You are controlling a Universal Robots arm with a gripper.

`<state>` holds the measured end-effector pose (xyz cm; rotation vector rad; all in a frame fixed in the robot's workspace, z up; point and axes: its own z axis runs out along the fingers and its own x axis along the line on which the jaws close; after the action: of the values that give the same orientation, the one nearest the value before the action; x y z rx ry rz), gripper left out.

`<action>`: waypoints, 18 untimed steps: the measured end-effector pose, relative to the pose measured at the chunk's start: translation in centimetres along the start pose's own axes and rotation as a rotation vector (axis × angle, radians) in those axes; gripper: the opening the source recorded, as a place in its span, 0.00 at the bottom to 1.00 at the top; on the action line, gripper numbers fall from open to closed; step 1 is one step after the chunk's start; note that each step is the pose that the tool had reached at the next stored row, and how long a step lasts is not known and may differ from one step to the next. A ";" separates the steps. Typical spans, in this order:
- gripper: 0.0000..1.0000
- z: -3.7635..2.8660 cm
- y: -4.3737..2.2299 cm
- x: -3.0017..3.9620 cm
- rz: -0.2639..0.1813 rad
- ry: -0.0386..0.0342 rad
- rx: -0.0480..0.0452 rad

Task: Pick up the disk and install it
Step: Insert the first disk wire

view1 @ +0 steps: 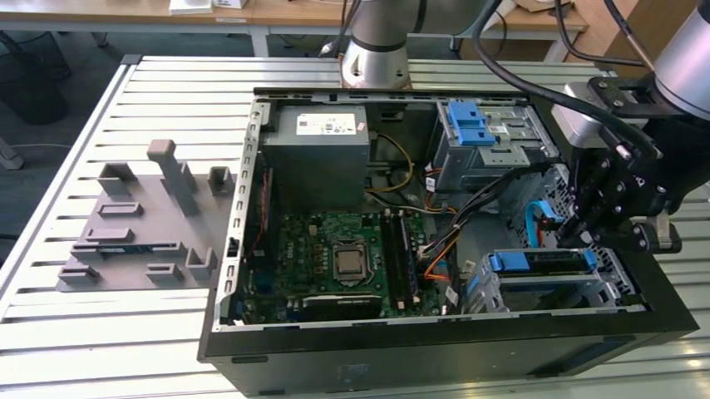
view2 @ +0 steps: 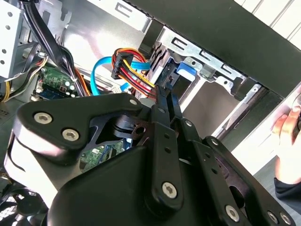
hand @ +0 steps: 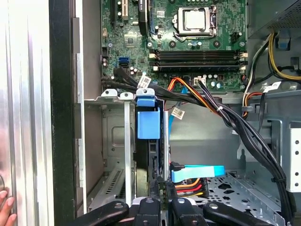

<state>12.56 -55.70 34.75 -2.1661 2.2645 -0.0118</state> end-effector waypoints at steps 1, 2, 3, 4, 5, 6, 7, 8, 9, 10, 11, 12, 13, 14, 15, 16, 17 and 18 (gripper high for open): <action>0.16 0.02 -0.01 0.04 0.004 0.0001 -0.0002; 0.16 0.05 -0.01 0.10 0.008 0.0002 -0.0003; 0.16 0.09 -0.01 0.17 0.011 0.0002 -0.0003; 0.16 0.16 -0.01 0.23 0.014 0.0001 -0.0003; 0.16 0.24 -0.01 0.24 0.016 -0.0002 -0.0004; 0.16 0.32 -0.01 0.24 0.017 0.0002 -0.0004; 0.16 0.44 -0.01 0.25 0.017 0.0003 -0.0008; 0.16 0.54 -0.01 0.25 0.017 0.0002 -0.0009; 0.16 0.58 -0.01 0.24 0.017 0.0004 -0.0009; 0.16 0.58 -0.01 0.25 0.017 0.0005 -0.0009; 0.16 0.58 -0.01 0.25 0.017 0.0006 -0.0009; 0.16 0.67 -0.01 0.25 0.017 0.0003 -0.0009; 0.16 0.74 -0.01 0.25 0.017 0.0003 -0.0009; 0.16 0.75 -0.01 0.25 0.017 0.0003 -0.0009; 0.16 0.76 -0.01 0.25 0.017 0.0003 -0.0009; 0.16 0.77 -0.01 0.25 0.017 0.0003 -0.0009; 0.16 0.77 -0.01 0.25 0.017 0.0003 -0.0009; 0.16 0.78 -0.01 0.25 0.017 0.0003 -0.0009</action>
<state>12.57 -55.94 33.97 -2.1478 2.2830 -0.0110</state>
